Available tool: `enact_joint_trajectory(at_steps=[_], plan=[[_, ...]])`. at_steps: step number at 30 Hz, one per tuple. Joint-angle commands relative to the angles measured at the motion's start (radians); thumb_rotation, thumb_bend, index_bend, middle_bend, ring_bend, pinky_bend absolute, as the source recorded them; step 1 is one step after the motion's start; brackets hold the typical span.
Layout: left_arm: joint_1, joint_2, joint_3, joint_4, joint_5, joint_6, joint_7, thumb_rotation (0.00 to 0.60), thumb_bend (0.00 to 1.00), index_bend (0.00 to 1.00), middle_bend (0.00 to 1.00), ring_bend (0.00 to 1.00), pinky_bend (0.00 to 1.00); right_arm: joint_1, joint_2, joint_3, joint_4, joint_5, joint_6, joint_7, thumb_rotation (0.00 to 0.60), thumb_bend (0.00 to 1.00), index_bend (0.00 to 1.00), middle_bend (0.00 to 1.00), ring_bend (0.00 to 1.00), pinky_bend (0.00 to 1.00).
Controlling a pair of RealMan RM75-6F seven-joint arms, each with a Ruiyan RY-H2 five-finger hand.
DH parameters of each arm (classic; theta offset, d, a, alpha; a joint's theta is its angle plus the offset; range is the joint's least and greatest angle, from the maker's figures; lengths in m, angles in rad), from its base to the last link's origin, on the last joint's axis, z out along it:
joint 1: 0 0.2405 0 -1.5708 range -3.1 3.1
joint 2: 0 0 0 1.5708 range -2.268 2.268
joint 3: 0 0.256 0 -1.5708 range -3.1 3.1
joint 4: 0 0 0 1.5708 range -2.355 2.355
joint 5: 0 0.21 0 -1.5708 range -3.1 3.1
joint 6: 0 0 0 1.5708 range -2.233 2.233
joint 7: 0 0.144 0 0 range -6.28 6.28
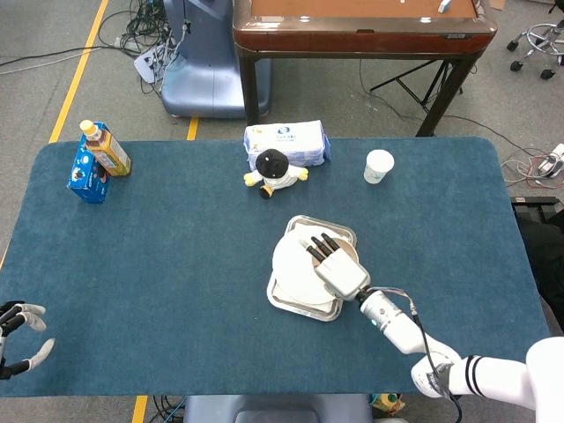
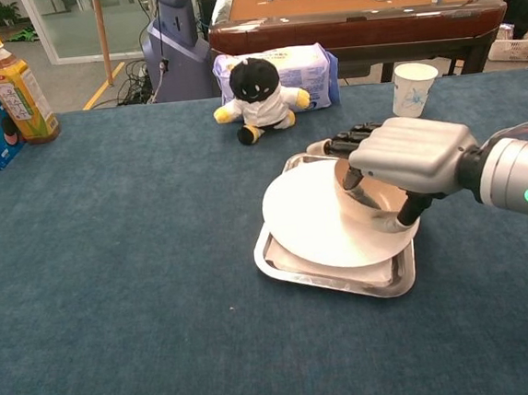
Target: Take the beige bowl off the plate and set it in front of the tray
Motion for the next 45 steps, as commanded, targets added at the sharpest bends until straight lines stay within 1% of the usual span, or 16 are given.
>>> enact_joint_trajectory(at_steps=[1, 13, 17, 23, 27, 32, 42, 45], plan=[[0.000, 0.000, 0.000, 0.000, 0.000, -0.001, 0.001, 0.600, 0.23, 0.53, 0.36, 0.21, 0.41, 0.000, 0.002, 0.001, -0.002, 0.000, 0.002, -0.002, 0.600, 0.42, 0.65, 0.00, 0.00, 0.03], [-0.001, -0.001, 0.000, 0.000, -0.003, -0.006, 0.004, 0.600, 0.23, 0.53, 0.36, 0.21, 0.41, 0.003, 0.027, 0.011, -0.033, -0.003, 0.013, -0.012, 0.600, 0.42, 0.66, 0.00, 0.00, 0.03], [-0.001, -0.002, -0.001, 0.001, -0.005, -0.007, 0.007, 0.600, 0.23, 0.53, 0.36, 0.21, 0.41, 0.003, 0.053, 0.015, -0.071, -0.011, 0.024, -0.018, 0.600, 0.42, 0.66, 0.00, 0.00, 0.03], [-0.003, -0.005, -0.002, 0.001, -0.009, -0.013, 0.013, 0.600, 0.23, 0.53, 0.36, 0.21, 0.41, -0.001, 0.101, 0.011, -0.159, -0.028, 0.034, -0.011, 0.600, 0.42, 0.67, 0.00, 0.00, 0.03], [-0.004, -0.006, -0.003, 0.001, -0.013, -0.016, 0.016, 0.600, 0.23, 0.53, 0.36, 0.21, 0.41, -0.009, 0.129, -0.002, -0.217, -0.047, 0.041, -0.001, 0.600, 0.42, 0.67, 0.00, 0.00, 0.03], [-0.003, -0.007, -0.003, -0.001, -0.011, -0.013, 0.021, 0.600, 0.23, 0.53, 0.36, 0.21, 0.41, -0.020, 0.159, -0.031, -0.284, -0.083, 0.044, 0.009, 0.600, 0.42, 0.67, 0.01, 0.00, 0.03], [-0.004, -0.006, -0.004, -0.001, -0.017, -0.020, 0.021, 0.600, 0.23, 0.53, 0.36, 0.21, 0.41, -0.020, 0.181, -0.081, -0.382, -0.156, 0.011, 0.034, 0.600, 0.42, 0.67, 0.01, 0.00, 0.03], [-0.003, -0.005, -0.004, -0.002, -0.018, -0.019, 0.020, 0.600, 0.23, 0.53, 0.36, 0.21, 0.41, -0.020, 0.182, -0.091, -0.395, -0.173, 0.004, 0.035, 0.600, 0.42, 0.67, 0.01, 0.00, 0.03]])
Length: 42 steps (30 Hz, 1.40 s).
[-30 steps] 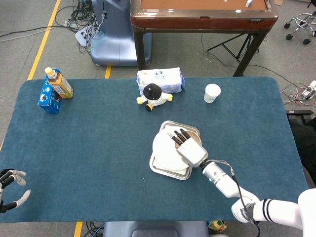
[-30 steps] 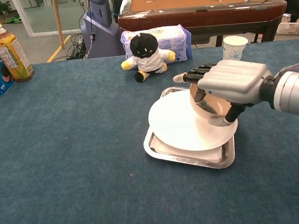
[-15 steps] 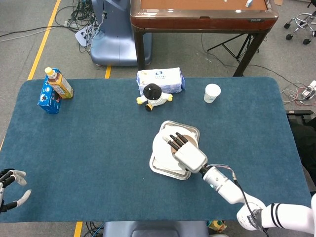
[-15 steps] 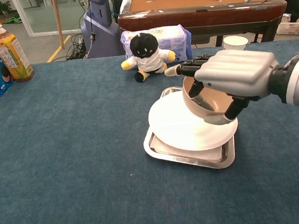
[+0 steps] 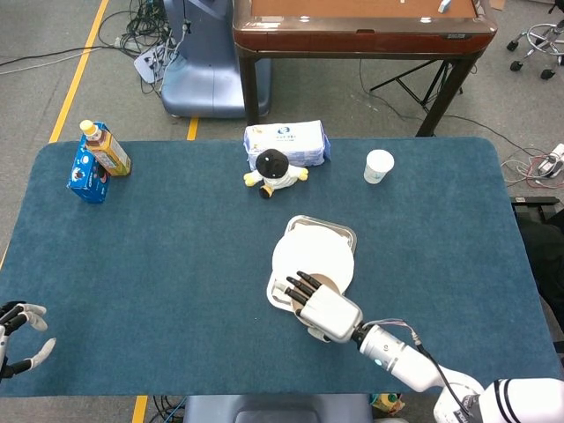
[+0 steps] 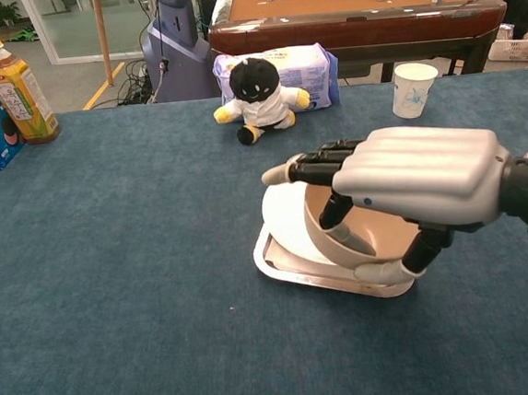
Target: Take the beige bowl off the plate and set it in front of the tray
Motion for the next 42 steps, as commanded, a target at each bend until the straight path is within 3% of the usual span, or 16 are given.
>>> enact_joint_trajectory(at_steps=[1, 24, 42], plan=[[0.001, 0.001, 0.000, -0.001, 0.000, 0.001, 0.000, 0.600, 0.23, 0.53, 0.36, 0.21, 0.41, 0.000, 0.002, -0.011, -0.011, -0.014, -0.009, 0.004, 0.600, 0.42, 0.67, 0.01, 0.00, 0.03], [0.004, 0.003, -0.001, -0.004, -0.001, 0.004, 0.001, 0.600, 0.23, 0.53, 0.36, 0.21, 0.41, 0.035, 0.028, -0.088, 0.010, -0.184, -0.084, 0.208, 0.600, 0.42, 0.68, 0.01, 0.00, 0.03], [0.008, 0.011, -0.004, -0.004, -0.004, 0.011, -0.013, 0.600, 0.22, 0.53, 0.36, 0.21, 0.41, 0.034, -0.017, -0.084, 0.071, -0.174, -0.118, 0.215, 0.600, 0.42, 0.68, 0.01, 0.00, 0.03]])
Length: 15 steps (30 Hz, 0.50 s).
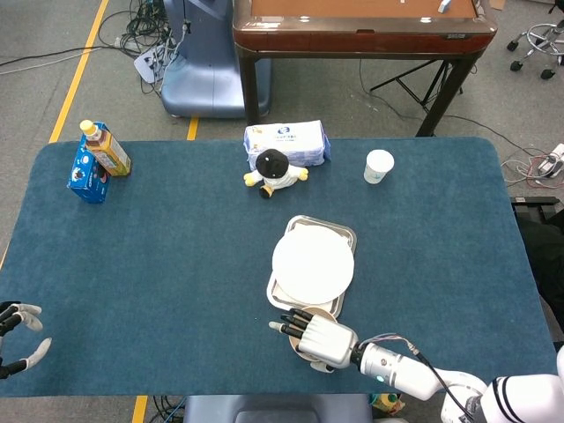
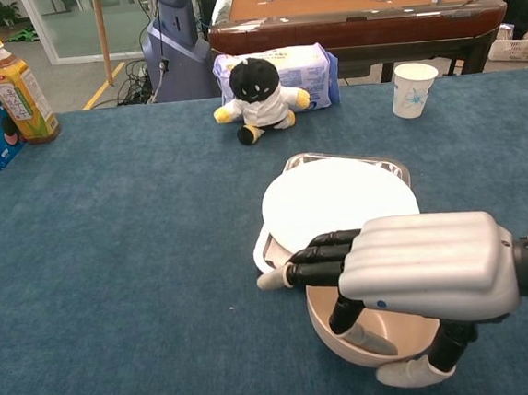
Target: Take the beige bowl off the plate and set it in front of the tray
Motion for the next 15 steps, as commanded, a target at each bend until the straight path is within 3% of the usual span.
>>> enact_joint_trajectory(at_steps=[1, 15], plan=[[0.000, 0.001, 0.000, 0.000, 0.000, 0.001, -0.001, 0.600, 0.23, 0.53, 0.36, 0.21, 0.41, -0.003, -0.007, 0.003, 0.007, 0.006, 0.000, -0.003, 0.600, 0.41, 0.68, 0.01, 0.00, 0.03], [0.001, 0.002, 0.000, 0.000, 0.000, 0.001, -0.003, 0.600, 0.23, 0.53, 0.36, 0.21, 0.41, -0.015, -0.006, 0.006, 0.002, 0.013, 0.011, -0.016, 0.600, 0.22, 0.55, 0.01, 0.00, 0.03]])
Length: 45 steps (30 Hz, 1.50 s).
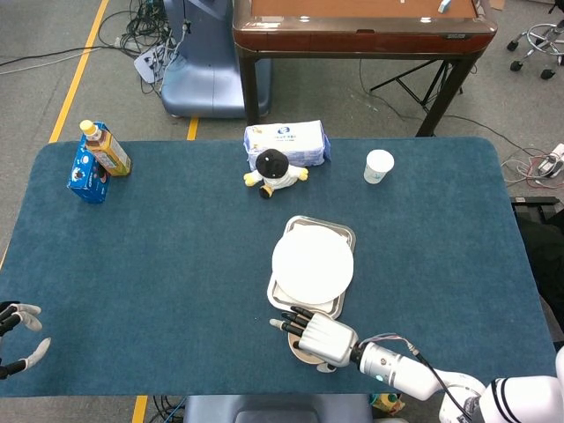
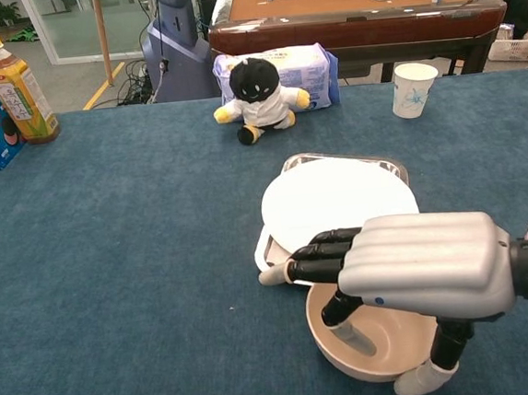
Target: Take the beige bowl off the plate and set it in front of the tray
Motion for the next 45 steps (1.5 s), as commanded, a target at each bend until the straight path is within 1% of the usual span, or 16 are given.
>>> enact_joint_trajectory(at_steps=[1, 7, 12, 21, 24, 28, 31, 34, 37, 41, 45], plan=[[0.000, 0.000, 0.000, 0.001, -0.001, -0.001, 0.000, 0.600, 0.23, 0.53, 0.36, 0.21, 0.41, -0.003, 0.006, 0.000, -0.005, -0.003, 0.006, -0.001, 0.600, 0.21, 0.54, 0.01, 0.00, 0.03], [-0.001, -0.001, 0.000, 0.000, 0.000, -0.003, 0.003, 0.600, 0.23, 0.53, 0.36, 0.21, 0.41, -0.009, 0.037, 0.006, -0.034, -0.003, 0.023, -0.020, 0.600, 0.16, 0.52, 0.01, 0.00, 0.03], [-0.001, -0.001, 0.000, 0.000, -0.001, -0.003, 0.003, 0.600, 0.23, 0.53, 0.36, 0.21, 0.41, -0.025, 0.089, 0.023, -0.078, 0.023, 0.052, -0.059, 0.600, 0.12, 0.48, 0.01, 0.00, 0.03], [-0.003, -0.005, 0.000, 0.000, -0.001, -0.007, 0.013, 0.600, 0.23, 0.53, 0.36, 0.21, 0.41, -0.097, 0.189, 0.062, -0.146, 0.084, 0.175, -0.073, 0.600, 0.10, 0.48, 0.04, 0.00, 0.03], [-0.005, -0.009, 0.003, 0.000, 0.002, -0.013, 0.023, 0.600, 0.23, 0.53, 0.36, 0.21, 0.41, -0.149, 0.216, 0.076, -0.164, 0.102, 0.263, -0.082, 0.600, 0.10, 0.48, 0.07, 0.00, 0.03], [-0.007, -0.015, 0.005, 0.001, 0.009, -0.014, 0.032, 0.600, 0.23, 0.53, 0.36, 0.21, 0.41, -0.230, 0.235, 0.080, -0.168, 0.123, 0.382, -0.082, 0.600, 0.10, 0.48, 0.12, 0.00, 0.03], [-0.007, -0.021, 0.004, 0.006, 0.021, -0.004, 0.031, 0.600, 0.23, 0.53, 0.36, 0.21, 0.41, -0.293, 0.253, 0.078, -0.164, 0.141, 0.465, -0.098, 0.600, 0.10, 0.48, 0.13, 0.00, 0.03], [-0.007, -0.034, 0.004, 0.016, 0.039, 0.009, 0.028, 0.600, 0.23, 0.53, 0.36, 0.21, 0.41, -0.352, 0.271, 0.077, -0.169, 0.174, 0.534, -0.141, 0.600, 0.10, 0.48, 0.13, 0.00, 0.03], [-0.008, -0.045, 0.008, 0.023, 0.051, 0.012, 0.035, 0.600, 0.23, 0.53, 0.36, 0.21, 0.42, -0.404, 0.284, 0.076, -0.186, 0.217, 0.585, -0.169, 0.600, 0.10, 0.48, 0.14, 0.00, 0.03], [-0.011, -0.056, 0.009, 0.030, 0.058, 0.011, 0.043, 0.600, 0.23, 0.53, 0.36, 0.21, 0.43, -0.459, 0.299, 0.073, -0.204, 0.276, 0.624, -0.196, 0.600, 0.10, 0.48, 0.14, 0.00, 0.03], [-0.013, -0.063, 0.007, 0.036, 0.059, 0.013, 0.044, 0.600, 0.23, 0.53, 0.36, 0.21, 0.43, -0.496, 0.305, 0.079, -0.198, 0.306, 0.645, -0.143, 0.600, 0.10, 0.48, 0.15, 0.00, 0.03]])
